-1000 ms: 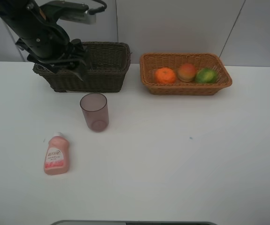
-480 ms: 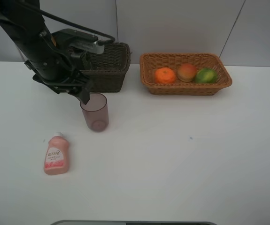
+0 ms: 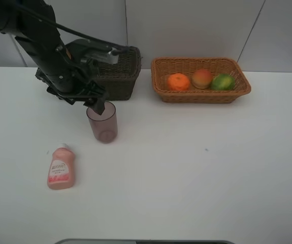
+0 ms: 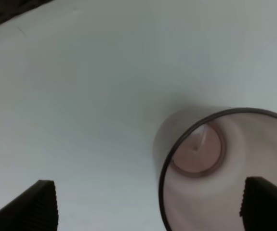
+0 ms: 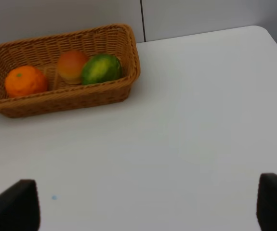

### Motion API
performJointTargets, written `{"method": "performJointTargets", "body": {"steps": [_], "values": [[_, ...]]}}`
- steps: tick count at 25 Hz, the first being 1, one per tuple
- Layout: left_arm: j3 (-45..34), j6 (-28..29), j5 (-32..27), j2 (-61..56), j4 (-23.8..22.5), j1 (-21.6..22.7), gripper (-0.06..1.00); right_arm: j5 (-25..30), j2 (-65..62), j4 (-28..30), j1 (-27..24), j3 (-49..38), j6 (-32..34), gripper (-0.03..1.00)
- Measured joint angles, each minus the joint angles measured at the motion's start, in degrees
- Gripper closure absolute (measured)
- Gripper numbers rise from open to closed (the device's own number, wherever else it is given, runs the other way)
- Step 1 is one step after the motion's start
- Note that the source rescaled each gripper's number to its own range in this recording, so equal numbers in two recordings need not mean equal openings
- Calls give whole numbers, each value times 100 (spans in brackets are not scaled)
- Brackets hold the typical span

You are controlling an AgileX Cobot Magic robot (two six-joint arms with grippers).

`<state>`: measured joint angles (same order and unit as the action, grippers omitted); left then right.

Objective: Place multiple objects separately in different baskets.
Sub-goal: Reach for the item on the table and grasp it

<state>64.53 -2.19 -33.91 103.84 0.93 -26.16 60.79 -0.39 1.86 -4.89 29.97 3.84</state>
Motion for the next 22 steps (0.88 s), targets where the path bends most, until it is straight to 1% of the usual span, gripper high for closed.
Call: {"method": "performJointTargets", "body": {"steps": [5,8,12,19,21,22], "values": [[0,0,250,295,5,0,-3,0,0,0,0,0,0,-3],[0,0,421,411,83,0,-3,0,0,0,0,0,0,-3],[0,0,499,552,123,0,-3,0,0,0,0,0,0,-3],[0,0,808,615,127,0,-3,0,0,0,0,0,0,-3],[0,0,826,615,127,0,2,0,0,0,0,0,5,-3],[0,0,832,620,127,0,7,0,0,0,0,0,5,-3]]}}
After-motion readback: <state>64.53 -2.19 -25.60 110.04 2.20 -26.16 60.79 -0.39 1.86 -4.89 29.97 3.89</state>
